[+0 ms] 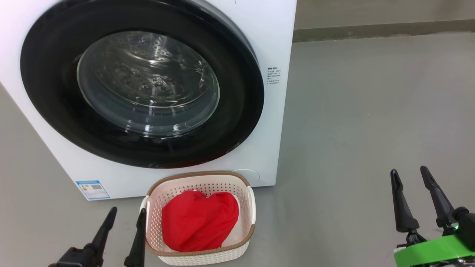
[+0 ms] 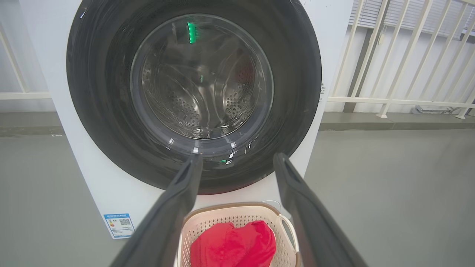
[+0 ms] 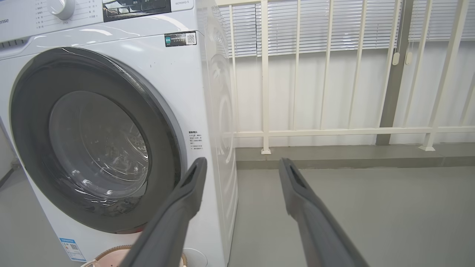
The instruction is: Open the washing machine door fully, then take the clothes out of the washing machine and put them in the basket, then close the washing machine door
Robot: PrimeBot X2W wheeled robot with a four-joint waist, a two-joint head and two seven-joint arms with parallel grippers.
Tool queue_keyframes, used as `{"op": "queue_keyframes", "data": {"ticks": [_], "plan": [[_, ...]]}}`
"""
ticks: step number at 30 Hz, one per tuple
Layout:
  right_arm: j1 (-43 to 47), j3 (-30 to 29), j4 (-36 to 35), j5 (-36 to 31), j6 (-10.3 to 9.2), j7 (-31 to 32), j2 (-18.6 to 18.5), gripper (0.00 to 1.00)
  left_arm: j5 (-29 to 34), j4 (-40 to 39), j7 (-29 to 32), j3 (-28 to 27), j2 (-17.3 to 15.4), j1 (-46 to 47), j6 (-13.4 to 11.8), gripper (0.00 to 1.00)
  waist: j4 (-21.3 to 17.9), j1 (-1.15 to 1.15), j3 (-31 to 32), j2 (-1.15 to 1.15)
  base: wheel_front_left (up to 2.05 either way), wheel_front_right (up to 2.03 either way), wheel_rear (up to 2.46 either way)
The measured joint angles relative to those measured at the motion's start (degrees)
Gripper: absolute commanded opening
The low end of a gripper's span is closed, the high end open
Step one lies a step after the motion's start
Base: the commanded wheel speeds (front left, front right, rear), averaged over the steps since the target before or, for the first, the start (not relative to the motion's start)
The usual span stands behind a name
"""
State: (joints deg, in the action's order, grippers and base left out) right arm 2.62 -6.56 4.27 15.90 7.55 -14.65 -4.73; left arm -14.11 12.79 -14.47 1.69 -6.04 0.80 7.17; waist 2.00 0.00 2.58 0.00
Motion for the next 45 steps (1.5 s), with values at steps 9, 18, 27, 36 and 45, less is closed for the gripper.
{"op": "queue_keyframes", "data": {"ticks": [9, 18, 27, 36, 45], "plan": [[1.7, -0.5, -0.5, 0.2, 0.0, 0.0, -0.1, 1.0, -0.1, 0.0, 0.0, -0.3, 0.0, -1.0, 0.0, 1.0, 0.3, 0.0, 0.7, 0.0, 0.0, 0.0, 0.0], [2.0, -0.6, -0.4, 0.2, 0.0, 0.0, -0.1, 1.0, 0.1, 0.0, 0.0, -0.6, 0.0, -1.1, 0.0, 1.0, 0.3, 0.0, 0.8, 0.0, 0.0, 0.0, 0.0], [3.3, -0.1, 3.4, 0.2, 0.0, 0.0, 1.3, 0.0, 0.4, 3.4, 0.4, 0.0, 1.3, -2.5, -0.1, 0.0, 0.3, 0.0, 0.8, 0.0, 0.0, 0.0, 0.0], [3.9, 0.0, 4.5, 4.8, 0.0, 1.6, 1.6, 0.0, -4.5, 4.3, 1.8, 0.0, 1.6, -3.2, -0.1, 0.0, 0.1, 0.03, 0.7, 0.0, 0.0, 0.0, 0.0], [3.7, 0.0, 5.0, 10.0, 0.0, 3.1, 1.7, 0.0, -9.9, 4.2, 3.3, -0.4, 1.6, -3.2, -0.1, 0.0, -0.1, 0.02, 0.3, 0.0, 0.0, 0.0, 0.0]]}}
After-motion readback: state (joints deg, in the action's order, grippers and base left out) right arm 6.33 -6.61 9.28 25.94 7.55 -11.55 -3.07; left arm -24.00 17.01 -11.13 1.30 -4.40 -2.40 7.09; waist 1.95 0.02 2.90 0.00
